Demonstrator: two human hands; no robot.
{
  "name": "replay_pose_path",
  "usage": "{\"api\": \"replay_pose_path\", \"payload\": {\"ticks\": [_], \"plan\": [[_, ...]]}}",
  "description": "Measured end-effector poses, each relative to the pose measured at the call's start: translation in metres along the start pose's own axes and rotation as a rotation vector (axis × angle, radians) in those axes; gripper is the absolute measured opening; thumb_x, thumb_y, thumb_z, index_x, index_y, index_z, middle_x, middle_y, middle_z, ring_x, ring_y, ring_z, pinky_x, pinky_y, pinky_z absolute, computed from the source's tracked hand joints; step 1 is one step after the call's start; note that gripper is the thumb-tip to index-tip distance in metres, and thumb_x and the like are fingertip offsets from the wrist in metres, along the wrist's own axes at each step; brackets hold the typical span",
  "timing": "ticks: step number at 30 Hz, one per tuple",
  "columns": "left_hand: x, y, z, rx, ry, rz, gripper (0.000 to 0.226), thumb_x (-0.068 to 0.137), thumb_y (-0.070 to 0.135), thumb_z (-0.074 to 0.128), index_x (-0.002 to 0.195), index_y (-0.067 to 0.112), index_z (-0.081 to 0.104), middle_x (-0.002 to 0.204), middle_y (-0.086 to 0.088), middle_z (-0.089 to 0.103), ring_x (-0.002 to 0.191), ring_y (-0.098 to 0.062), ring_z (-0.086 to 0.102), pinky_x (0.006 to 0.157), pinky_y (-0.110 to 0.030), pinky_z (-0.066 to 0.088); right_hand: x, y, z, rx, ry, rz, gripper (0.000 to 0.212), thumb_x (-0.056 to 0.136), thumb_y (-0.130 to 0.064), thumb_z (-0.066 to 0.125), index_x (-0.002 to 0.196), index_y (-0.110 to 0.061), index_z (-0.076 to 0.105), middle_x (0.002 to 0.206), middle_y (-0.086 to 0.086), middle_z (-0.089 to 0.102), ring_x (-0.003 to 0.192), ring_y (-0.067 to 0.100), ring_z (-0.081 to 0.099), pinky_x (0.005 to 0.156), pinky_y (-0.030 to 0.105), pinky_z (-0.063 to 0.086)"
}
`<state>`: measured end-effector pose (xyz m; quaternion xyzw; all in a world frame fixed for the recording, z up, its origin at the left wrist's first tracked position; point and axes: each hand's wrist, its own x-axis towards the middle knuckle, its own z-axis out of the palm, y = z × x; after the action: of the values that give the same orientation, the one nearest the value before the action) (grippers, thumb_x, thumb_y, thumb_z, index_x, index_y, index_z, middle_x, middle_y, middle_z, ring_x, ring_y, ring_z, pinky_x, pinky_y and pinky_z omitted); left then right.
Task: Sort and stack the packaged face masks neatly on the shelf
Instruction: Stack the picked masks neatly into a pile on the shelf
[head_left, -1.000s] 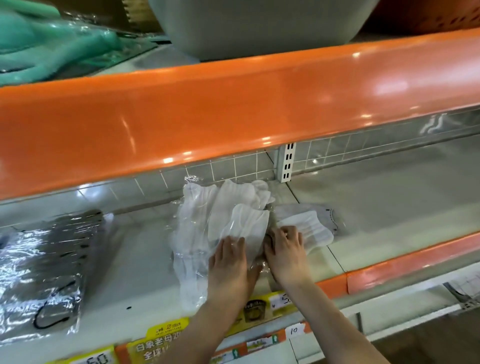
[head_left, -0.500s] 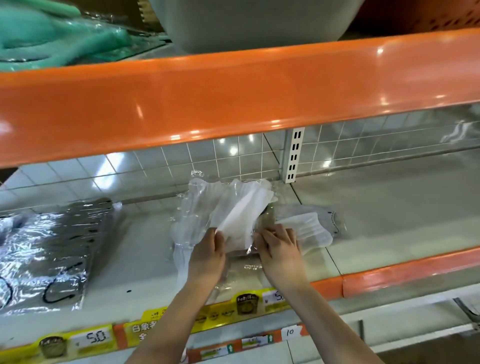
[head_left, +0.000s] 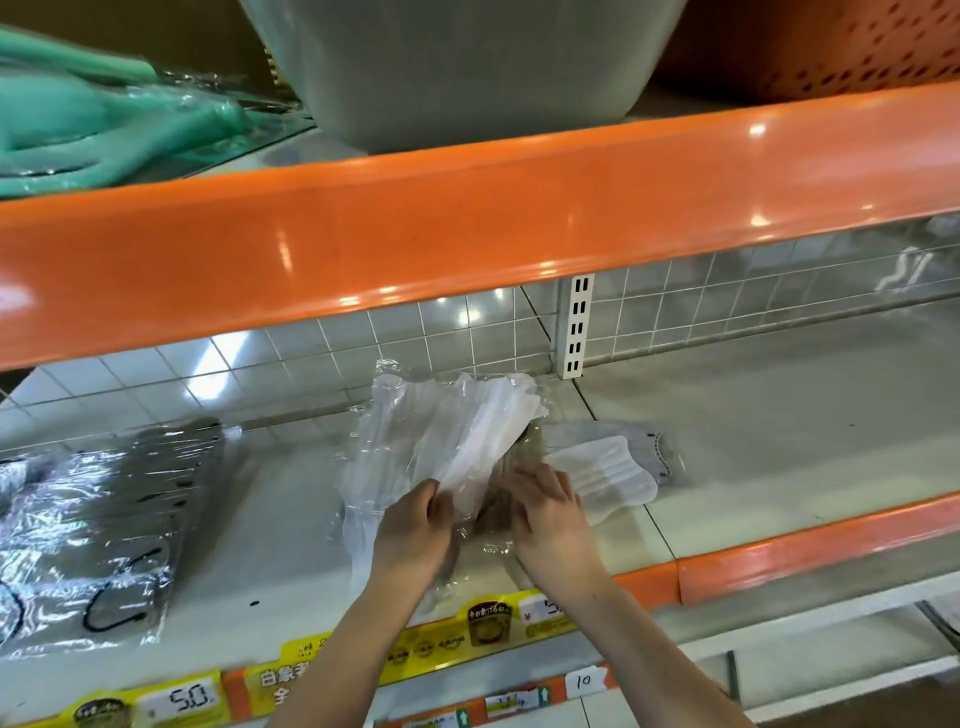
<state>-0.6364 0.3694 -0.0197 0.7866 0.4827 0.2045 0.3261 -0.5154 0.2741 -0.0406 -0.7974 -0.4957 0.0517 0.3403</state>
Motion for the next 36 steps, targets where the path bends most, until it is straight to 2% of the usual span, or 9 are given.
{"api": "replay_pose_path", "payload": {"ticks": [3,9,15,18,21,26,29,32,36], "plan": [[-0.002,0.0,0.002,0.028,0.0,-0.002,0.034,0.096,0.021,0.045,0.063,0.018,0.038,0.058,0.0,0.041,0.065,-0.024,0.046,0.059,-0.033,0.029,0.005,0.004,0.0,0.064,0.043,0.156,0.034,0.081,-0.002,0.049,0.113,-0.006,0.061,0.115,0.014,0.053,0.102,0.037,0.051,0.084,0.041,0.046],[-0.006,0.002,0.005,0.139,-0.011,0.042,0.027,0.096,0.031,0.042,0.073,0.019,0.049,0.072,0.001,0.053,0.073,-0.017,0.053,0.059,-0.031,0.035,0.016,-0.002,-0.01,0.222,-0.037,0.36,0.032,0.09,-0.005,0.046,0.122,-0.007,0.048,0.112,0.009,0.049,0.1,0.029,0.051,0.078,0.031,0.037],[-0.006,0.001,0.006,0.25,-0.063,0.119,0.026,0.092,0.049,0.043,0.087,0.028,0.056,0.088,0.011,0.054,0.085,-0.008,0.05,0.068,-0.028,0.037,0.034,-0.005,0.0,0.633,0.015,0.61,0.032,0.09,-0.026,0.057,0.117,-0.013,0.044,0.097,0.009,0.065,0.087,0.025,0.066,0.072,0.037,0.055],[-0.011,0.0,0.005,0.302,-0.051,0.182,0.028,0.094,0.051,0.041,0.098,0.028,0.056,0.099,0.011,0.054,0.094,-0.009,0.05,0.068,-0.026,0.035,0.03,-0.008,0.007,0.693,0.009,0.563,0.024,0.091,-0.018,0.054,0.112,-0.015,0.042,0.098,0.009,0.064,0.089,0.028,0.065,0.078,0.045,0.055],[-0.017,-0.008,0.013,0.342,0.001,0.298,0.021,0.093,0.039,0.044,0.102,0.023,0.053,0.103,0.007,0.054,0.098,-0.017,0.054,0.065,-0.028,0.04,0.025,-0.007,0.009,0.692,0.052,0.493,0.03,0.093,-0.016,0.052,0.122,-0.019,0.044,0.093,0.004,0.067,0.084,0.022,0.067,0.075,0.051,0.055],[-0.019,-0.014,0.022,0.328,0.107,0.428,0.022,0.078,0.035,0.044,0.091,0.018,0.05,0.085,-0.001,0.057,0.075,-0.024,0.06,0.057,-0.031,0.048,0.017,-0.009,-0.017,0.732,0.27,0.367,0.039,0.095,-0.017,0.054,0.129,-0.032,0.041,0.071,-0.008,0.063,0.063,0.008,0.06,0.06,0.03,0.051],[-0.019,-0.008,0.021,0.31,0.116,0.435,0.04,0.076,0.049,0.048,0.101,0.018,0.052,0.099,-0.005,0.062,0.088,-0.028,0.064,0.071,-0.035,0.054,0.012,-0.015,-0.035,0.822,0.353,0.324,0.033,0.093,-0.012,0.057,0.124,-0.019,0.048,0.076,-0.003,0.065,0.069,0.011,0.063,0.061,0.024,0.048],[-0.025,0.004,0.015,0.308,0.129,0.538,0.061,0.076,0.053,0.049,0.126,0.019,0.045,0.126,-0.009,0.056,0.117,-0.024,0.05,0.093,-0.036,0.044,0.005,-0.026,-0.047,0.948,0.381,0.287,0.022,0.09,-0.005,0.06,0.109,-0.014,0.053,0.082,-0.006,0.068,0.075,0.009,0.067,0.062,0.019,0.049],[-0.03,0.024,0.005,0.127,0.201,0.612,0.059,0.077,0.024,0.063,0.133,0.029,0.043,0.131,-0.008,0.052,0.118,-0.022,0.049,0.093,-0.038,0.047,-0.007,-0.041,-0.042,1.046,0.336,0.249,0.017,0.09,-0.004,0.061,0.102,-0.015,0.057,0.09,0.003,0.071,0.085,0.017,0.069,0.069,0.024,0.052]]}}
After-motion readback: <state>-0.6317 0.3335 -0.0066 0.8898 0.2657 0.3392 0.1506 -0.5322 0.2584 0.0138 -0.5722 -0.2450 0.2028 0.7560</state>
